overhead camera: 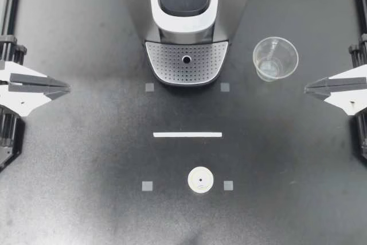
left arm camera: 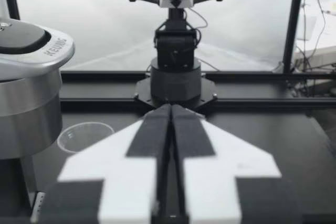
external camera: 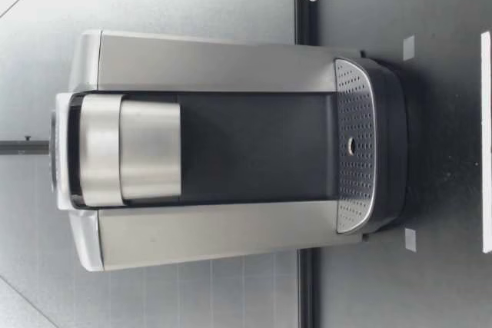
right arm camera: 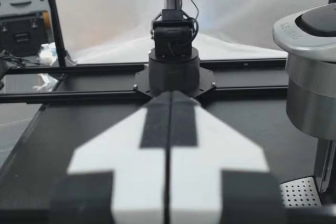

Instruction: Place the coffee capsule inside the capsule container, then place the cup onto the center of the cup tray, then push the 'Hot Water' and 'Travel Mug' buttons.

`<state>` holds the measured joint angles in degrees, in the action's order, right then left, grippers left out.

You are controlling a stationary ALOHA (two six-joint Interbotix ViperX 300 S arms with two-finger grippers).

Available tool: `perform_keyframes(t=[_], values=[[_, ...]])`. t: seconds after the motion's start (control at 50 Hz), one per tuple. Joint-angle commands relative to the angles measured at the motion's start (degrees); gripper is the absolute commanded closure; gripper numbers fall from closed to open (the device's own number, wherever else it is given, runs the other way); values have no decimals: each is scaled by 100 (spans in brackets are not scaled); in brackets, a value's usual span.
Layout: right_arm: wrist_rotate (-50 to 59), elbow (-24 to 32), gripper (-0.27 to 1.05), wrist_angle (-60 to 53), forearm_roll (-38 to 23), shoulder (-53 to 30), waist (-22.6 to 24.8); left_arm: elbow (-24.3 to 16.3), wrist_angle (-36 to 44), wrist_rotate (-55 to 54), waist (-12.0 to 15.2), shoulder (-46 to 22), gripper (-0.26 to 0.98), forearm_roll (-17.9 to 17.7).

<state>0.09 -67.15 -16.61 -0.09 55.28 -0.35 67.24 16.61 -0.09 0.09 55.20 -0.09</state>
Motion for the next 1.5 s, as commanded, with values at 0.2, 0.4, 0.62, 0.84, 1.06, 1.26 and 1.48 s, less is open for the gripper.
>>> perform_keyframes(t=[0.2,0.4,0.62,0.84,1.06,1.26,1.48], values=[[308,105,66,-105,-9,-325,-35,-158,44,-9,-26,-448,61,18],[659,229,66,-62,-9,-984,237,-475,44,-141,-448,-1521,61,18],[817,290,66,-44,-9,-1828,659,-1081,-141,-352,-738,-2892,61,18],[976,343,66,-44,-9,-2619,773,-1934,-1336,-281,-756,-3964,61,26],[967,536,67,-53,-9,-3419,888,-2628,-2039,-70,-773,-4816,50,35],[967,659,67,-105,-9,-3955,1020,-2979,-2074,149,-914,-5335,21,35],[967,905,67,-114,-9,-4553,1143,-3226,-2039,114,-1063,-5783,-7,35]])
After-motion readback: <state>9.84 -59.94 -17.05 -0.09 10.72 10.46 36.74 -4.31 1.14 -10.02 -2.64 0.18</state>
